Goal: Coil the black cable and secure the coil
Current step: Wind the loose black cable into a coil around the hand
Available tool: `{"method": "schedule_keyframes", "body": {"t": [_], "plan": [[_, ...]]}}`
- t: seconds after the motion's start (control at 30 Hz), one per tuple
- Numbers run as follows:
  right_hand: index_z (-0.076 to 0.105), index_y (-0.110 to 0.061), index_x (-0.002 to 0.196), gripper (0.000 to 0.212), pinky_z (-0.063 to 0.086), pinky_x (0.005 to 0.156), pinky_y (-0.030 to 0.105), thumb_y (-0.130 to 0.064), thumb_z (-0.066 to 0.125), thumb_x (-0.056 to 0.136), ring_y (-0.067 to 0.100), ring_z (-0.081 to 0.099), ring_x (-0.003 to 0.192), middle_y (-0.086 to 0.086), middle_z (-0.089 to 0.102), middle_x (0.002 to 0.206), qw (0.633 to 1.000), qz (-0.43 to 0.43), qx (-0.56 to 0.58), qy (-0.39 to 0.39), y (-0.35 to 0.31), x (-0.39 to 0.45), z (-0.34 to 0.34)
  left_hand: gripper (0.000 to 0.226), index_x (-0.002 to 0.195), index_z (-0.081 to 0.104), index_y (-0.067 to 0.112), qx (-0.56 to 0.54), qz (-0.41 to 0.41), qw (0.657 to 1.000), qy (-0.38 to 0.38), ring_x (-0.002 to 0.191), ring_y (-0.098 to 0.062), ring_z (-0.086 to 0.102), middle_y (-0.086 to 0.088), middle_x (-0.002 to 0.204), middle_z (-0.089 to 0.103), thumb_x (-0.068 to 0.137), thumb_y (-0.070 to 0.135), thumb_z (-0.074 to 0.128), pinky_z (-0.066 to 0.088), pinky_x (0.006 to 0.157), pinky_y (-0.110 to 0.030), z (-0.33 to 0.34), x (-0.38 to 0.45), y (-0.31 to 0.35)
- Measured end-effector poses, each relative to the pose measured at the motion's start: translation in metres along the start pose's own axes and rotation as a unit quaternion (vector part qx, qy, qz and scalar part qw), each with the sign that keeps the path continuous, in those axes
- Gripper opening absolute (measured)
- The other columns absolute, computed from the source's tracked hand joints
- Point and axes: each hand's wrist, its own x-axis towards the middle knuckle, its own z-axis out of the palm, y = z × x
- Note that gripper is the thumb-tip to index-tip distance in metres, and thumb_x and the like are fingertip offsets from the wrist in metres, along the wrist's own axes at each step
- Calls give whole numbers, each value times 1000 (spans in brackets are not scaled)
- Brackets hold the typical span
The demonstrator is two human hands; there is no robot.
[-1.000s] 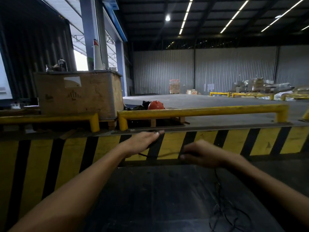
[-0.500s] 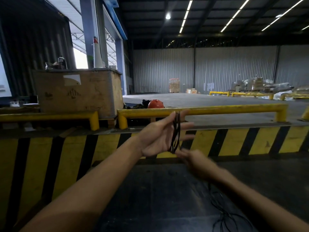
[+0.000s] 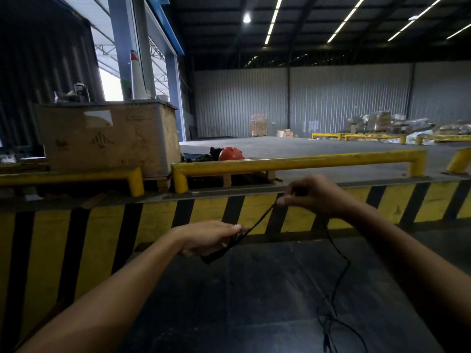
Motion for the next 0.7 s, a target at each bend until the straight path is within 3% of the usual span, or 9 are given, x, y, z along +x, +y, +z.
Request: {"method": "schedule_keyframes", "body": {"t": [0.1, 0.17, 0.23, 0.27, 0.37, 0.47, 0.53, 0.63, 0.7], "plan": [[60, -21, 81, 10, 44, 54, 17, -31, 62, 84, 6, 57, 65, -7, 58, 71, 991, 12, 1, 137, 14, 10, 8, 39, 133, 44, 45, -180, 70, 973, -126, 122, -20, 50, 8, 132, 49, 96, 49, 29, 48, 90, -49, 10, 0, 13], [61, -17, 83, 15, 50, 56, 21, -30, 56, 88, 8, 59, 66, -3, 61, 73, 984, 34, 40, 169, 17, 13, 29, 38, 129, 48, 48, -273, 135, 934, -189, 130, -25, 45, 5, 136, 49, 95, 47, 30, 45, 93, -57, 17, 0, 25], [64, -17, 91, 18, 57, 67, 31, -26, 48, 94, 14, 67, 77, 4, 67, 86, 976, 62, 170, 120, 10, 7, 60, 42, 129, 51, 43, -366, 195, 888, -200, 126, -27, 50, -2, 137, 52, 90, 46, 38, 48, 89, -59, 21, -2, 43], [63, -19, 92, 20, 56, 67, 28, -22, 44, 96, 9, 67, 79, 2, 67, 89, 973, 61, 208, 74, 5, 0, 80, 44, 130, 51, 41, -407, 223, 866, -188, 123, -27, 52, -5, 138, 52, 88, 46, 41, 50, 86, -59, 21, -3, 52], [56, -24, 90, 22, 44, 66, 22, -33, 37, 98, 1, 57, 74, -8, 58, 84, 984, 34, 139, -109, -22, -28, 143, 39, 126, 53, 43, -451, 262, 849, -85, 136, -30, 38, -5, 146, 43, 91, 46, 36, 37, 95, -68, 17, -1, 66], [53, -22, 101, 29, 48, 76, 37, -45, 37, 95, 21, 59, 89, 6, 62, 100, 973, -24, 32, -226, -34, -41, 162, 36, 123, 50, 48, -370, 254, 894, 15, 143, -31, 24, -3, 154, 29, 95, 45, 29, 21, 105, -68, 7, 5, 55], [54, -30, 91, 19, 47, 71, 34, -41, 39, 96, 15, 59, 78, -1, 60, 90, 968, -14, 6, -251, -31, -39, 141, 35, 127, 46, 49, -270, 230, 931, 88, 144, -28, 21, -1, 156, 27, 98, 43, 27, 19, 109, -62, 1, 5, 41], [47, -40, 80, 16, 50, 67, 28, -36, 43, 95, 6, 56, 69, -11, 54, 78, 974, -16, -16, -226, -22, -31, 102, 41, 138, 41, 37, -27, 160, 972, 171, 135, -17, 32, 7, 146, 38, 100, 41, 27, 32, 103, -38, -11, 4, 16], [50, -35, 84, 11, 47, 66, 21, -32, 47, 94, 3, 56, 71, -11, 54, 78, 983, -21, -50, -174, -10, -19, 64, 43, 137, 45, 29, 89, 91, 982, 142, 122, -19, 48, -2, 136, 49, 99, 42, 29, 40, 86, -27, -14, 4, 1]]}}
